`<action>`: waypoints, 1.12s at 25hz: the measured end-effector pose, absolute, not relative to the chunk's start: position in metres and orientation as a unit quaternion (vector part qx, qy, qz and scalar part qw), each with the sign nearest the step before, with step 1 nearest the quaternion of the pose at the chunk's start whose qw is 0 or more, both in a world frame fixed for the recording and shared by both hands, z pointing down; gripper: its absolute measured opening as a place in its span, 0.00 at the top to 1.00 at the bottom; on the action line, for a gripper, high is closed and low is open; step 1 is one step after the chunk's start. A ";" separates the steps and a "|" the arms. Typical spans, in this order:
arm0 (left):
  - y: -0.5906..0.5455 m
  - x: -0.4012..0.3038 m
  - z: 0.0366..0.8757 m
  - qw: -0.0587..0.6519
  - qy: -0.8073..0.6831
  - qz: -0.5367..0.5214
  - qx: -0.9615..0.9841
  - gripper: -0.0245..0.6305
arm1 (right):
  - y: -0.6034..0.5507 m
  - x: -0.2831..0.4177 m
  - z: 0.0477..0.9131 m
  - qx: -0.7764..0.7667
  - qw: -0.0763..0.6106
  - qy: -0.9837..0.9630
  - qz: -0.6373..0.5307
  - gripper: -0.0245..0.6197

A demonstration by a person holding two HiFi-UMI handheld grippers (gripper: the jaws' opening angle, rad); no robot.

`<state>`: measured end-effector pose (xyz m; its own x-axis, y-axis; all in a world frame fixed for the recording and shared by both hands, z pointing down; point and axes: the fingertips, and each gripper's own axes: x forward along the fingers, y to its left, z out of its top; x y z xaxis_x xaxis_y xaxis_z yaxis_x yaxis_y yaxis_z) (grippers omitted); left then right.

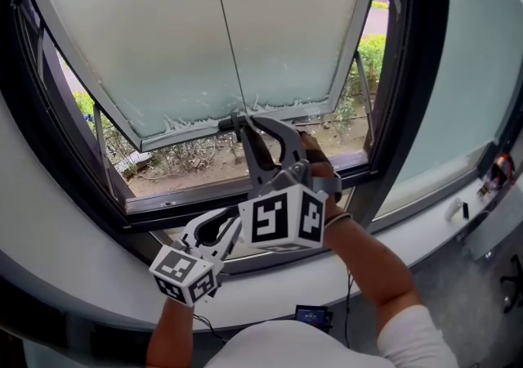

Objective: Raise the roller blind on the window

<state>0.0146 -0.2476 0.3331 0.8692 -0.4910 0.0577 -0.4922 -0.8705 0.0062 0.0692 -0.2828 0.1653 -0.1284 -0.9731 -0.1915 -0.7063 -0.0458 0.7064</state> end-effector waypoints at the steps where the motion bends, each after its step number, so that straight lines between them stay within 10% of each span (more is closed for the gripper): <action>1: -0.247 0.015 0.333 0.011 -0.254 0.027 0.967 0.81 | -0.283 0.069 0.165 0.632 0.190 -0.664 -0.352 0.85; 28: -0.245 0.001 0.328 0.022 -0.262 0.016 0.965 0.81 | -0.278 0.076 0.131 0.650 0.146 -0.643 -0.378 0.85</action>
<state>0.0012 -0.2451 0.3276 0.8624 -0.5044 0.0430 -0.5058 -0.8619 0.0346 0.0758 -0.2780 0.1313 -0.1128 -0.9460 -0.3039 -0.7251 -0.1308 0.6761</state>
